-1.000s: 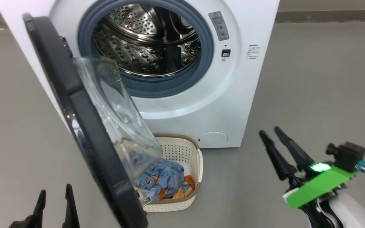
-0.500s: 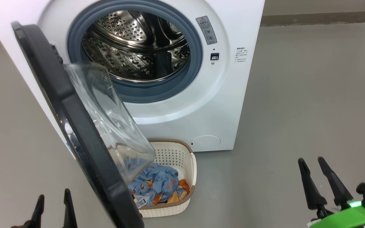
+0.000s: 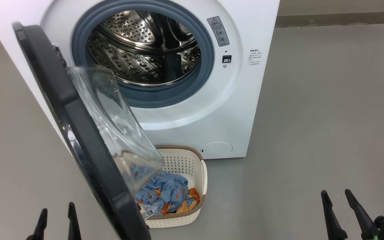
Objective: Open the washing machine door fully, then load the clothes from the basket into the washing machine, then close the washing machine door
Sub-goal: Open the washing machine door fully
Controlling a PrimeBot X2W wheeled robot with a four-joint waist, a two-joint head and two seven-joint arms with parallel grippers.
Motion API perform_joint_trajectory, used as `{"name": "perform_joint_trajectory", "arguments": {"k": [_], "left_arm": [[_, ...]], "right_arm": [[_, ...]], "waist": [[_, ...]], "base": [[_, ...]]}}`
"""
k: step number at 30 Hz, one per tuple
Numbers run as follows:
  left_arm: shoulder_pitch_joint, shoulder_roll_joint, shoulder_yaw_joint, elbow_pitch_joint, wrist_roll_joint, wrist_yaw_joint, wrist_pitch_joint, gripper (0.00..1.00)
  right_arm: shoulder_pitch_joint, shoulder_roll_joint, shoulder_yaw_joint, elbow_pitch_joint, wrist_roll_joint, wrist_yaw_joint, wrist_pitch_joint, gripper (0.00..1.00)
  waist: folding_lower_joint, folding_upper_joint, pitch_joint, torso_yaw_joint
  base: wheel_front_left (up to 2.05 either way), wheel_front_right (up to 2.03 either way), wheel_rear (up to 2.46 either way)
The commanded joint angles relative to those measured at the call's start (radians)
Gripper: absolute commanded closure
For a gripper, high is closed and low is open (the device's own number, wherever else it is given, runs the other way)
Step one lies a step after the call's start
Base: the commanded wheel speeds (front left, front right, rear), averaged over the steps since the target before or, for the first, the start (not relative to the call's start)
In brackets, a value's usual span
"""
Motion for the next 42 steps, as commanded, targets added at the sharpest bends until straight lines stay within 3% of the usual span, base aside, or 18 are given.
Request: {"name": "perform_joint_trajectory", "arguments": {"k": [1,15,16,17,18,25,30,37,42], "left_arm": [[-0.019,0.013,0.029,-0.024,0.014,-0.004,-0.006,0.0],[-0.009,0.013,0.015,-0.022,0.024,-0.001,-0.006,0.0],[-0.009,0.013,0.016,-0.019,0.02,-0.001,-0.006,0.18],[-0.01,0.013,0.016,-0.016,0.017,-0.002,-0.006,0.84],[-0.011,0.013,0.016,-0.013,0.015,-0.004,-0.006,1.0],[-0.015,0.013,0.032,0.002,-0.013,0.0,-0.006,1.0],[-0.03,0.013,0.087,-0.023,-0.053,0.049,-0.006,1.0],[-0.083,0.013,0.134,-0.183,-0.022,0.096,-0.006,1.0],[-0.103,0.015,0.057,-0.369,0.061,0.117,0.004,1.0]], "right_arm": [[-0.008,-0.007,0.01,-0.022,-0.021,0.002,-0.012,0.0],[-0.008,0.018,-0.007,-0.03,-0.061,0.002,-0.012,0.0],[-0.008,0.017,-0.005,-0.031,-0.059,0.002,-0.012,0.0],[-0.009,0.016,-0.004,-0.031,-0.058,0.002,-0.012,0.0],[-0.01,0.015,-0.003,-0.031,-0.057,0.002,-0.012,0.0],[-0.01,0.019,-0.005,-0.032,-0.058,0.002,-0.012,0.0],[-0.006,0.022,-0.009,-0.034,-0.058,0.002,-0.012,0.0],[0.002,0.025,-0.016,-0.036,-0.059,0.002,-0.012,0.0],[0.009,0.034,-0.021,-0.038,-0.061,0.002,-0.012,0.0]], "waist": [[0.0,-0.0001,0.002,-0.001],[0.0,-0.0001,-0.003,0.005],[0.0,-0.0001,-0.003,0.005],[0.0,-0.0001,-0.002,0.006],[0.0,-0.0001,-0.002,0.006],[0.0,-0.0001,-0.003,0.008],[0.0,-0.0001,-0.006,0.015],[0.0,-0.0001,-0.008,0.029],[0.0,-0.0001,-0.017,0.047]], "base": [[0.0,0.0,0.0],[0.0,0.0,0.0],[0.0,0.0,0.0],[0.0,0.0,0.0],[0.0,0.0,0.0],[0.0,0.0,0.0],[0.0,0.0,0.0],[0.0,0.0,0.0],[0.0,0.0,0.0]]}}
